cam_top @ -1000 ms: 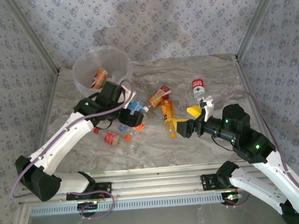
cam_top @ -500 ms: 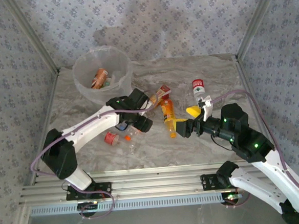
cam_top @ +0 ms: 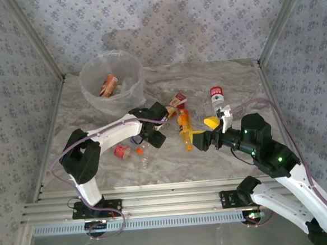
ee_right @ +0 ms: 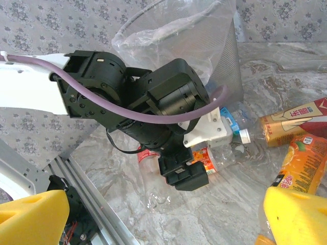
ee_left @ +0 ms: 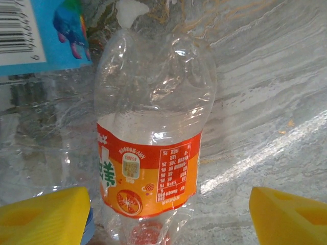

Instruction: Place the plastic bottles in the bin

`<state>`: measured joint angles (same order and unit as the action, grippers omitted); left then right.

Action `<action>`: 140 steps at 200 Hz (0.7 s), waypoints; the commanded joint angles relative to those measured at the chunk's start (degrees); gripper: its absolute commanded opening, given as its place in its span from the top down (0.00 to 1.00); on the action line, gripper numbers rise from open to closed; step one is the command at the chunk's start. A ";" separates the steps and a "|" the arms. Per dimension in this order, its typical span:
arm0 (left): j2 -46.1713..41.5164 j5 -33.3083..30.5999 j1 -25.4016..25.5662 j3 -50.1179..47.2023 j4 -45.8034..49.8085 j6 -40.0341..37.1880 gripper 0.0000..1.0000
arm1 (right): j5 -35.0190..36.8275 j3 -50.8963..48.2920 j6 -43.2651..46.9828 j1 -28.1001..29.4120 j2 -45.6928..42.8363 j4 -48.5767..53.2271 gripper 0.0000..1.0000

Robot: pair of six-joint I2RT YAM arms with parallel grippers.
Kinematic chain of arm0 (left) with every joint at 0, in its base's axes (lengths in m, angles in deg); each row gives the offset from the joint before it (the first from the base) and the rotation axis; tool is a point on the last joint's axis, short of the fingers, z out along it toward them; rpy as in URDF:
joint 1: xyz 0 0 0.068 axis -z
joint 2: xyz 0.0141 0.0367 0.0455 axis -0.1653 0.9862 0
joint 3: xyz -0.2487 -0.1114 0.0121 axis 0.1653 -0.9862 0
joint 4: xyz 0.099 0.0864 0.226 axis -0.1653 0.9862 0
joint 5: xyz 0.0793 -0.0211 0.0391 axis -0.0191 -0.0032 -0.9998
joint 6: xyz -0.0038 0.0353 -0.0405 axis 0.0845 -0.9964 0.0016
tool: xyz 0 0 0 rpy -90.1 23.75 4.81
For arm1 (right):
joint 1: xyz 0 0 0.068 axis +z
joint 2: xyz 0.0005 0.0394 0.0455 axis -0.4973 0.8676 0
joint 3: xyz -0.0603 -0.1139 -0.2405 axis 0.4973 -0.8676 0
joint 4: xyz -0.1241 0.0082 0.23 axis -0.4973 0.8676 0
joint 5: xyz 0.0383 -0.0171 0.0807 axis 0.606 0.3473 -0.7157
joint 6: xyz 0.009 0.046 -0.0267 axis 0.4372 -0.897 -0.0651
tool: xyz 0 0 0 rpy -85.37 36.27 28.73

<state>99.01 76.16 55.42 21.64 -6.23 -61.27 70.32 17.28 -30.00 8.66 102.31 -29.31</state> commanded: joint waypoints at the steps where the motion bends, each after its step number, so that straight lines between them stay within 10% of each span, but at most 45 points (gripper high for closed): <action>1: 1.36 -1.27 0.51 0.20 0.29 -0.28 0.19 | 0.55 -0.55 -0.16 -0.34 -0.21 0.47 0.00; 140: 5.63 3.60 0.54 1.75 -0.75 1.12 0.40 | 0.97 -1.42 -0.89 -0.86 -0.92 1.23 0.00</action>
<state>104.94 77.41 55.66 21.64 -7.19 -60.40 70.54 16.39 -30.03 8.18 101.99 -28.06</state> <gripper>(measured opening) 0.653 0.998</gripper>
